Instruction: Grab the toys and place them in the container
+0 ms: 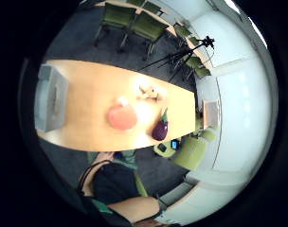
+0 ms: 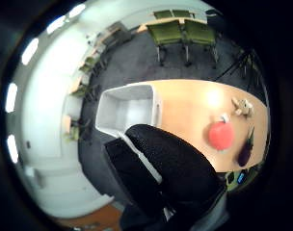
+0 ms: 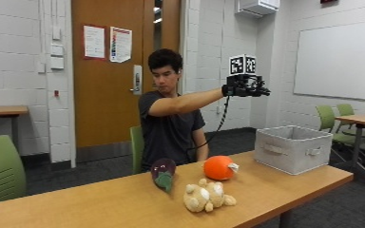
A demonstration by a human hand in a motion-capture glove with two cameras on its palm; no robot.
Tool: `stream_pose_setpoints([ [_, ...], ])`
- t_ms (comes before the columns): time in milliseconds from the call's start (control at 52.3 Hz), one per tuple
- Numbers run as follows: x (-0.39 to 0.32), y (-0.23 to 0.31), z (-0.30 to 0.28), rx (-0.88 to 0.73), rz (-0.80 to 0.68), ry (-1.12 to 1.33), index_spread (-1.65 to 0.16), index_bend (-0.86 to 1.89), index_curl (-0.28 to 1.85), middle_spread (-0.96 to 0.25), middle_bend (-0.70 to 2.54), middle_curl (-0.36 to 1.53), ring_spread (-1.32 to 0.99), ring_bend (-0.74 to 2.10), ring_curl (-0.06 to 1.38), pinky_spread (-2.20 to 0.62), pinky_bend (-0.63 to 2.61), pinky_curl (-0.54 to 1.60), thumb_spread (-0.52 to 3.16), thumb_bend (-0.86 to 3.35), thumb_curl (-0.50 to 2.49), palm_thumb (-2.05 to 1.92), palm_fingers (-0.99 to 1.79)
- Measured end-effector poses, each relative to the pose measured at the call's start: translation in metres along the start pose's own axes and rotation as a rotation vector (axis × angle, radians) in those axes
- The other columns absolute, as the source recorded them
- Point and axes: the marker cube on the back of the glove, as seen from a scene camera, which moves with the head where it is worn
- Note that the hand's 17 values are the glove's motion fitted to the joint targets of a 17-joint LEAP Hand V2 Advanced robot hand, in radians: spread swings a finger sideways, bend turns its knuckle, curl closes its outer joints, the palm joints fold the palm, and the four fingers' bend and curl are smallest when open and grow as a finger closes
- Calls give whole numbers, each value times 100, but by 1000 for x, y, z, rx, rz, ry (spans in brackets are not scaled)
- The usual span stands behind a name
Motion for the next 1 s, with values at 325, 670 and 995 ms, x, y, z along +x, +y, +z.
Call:
stream_pose_setpoints([
  [325,12,4,3,13,5,12,-21,18,19,-8,26,17,-25,19,8,-10,43,20,96,-10,2,-15,10],
  [670,85,29,22,28,39,93,-23,18,27,-9,27,26,-29,20,14,-12,44,26,106,-10,3,-16,6],
  [995,151,32,142,-58,61,36,-25,18,33,-11,27,31,-31,19,19,-11,43,30,106,-9,6,-14,3],
])
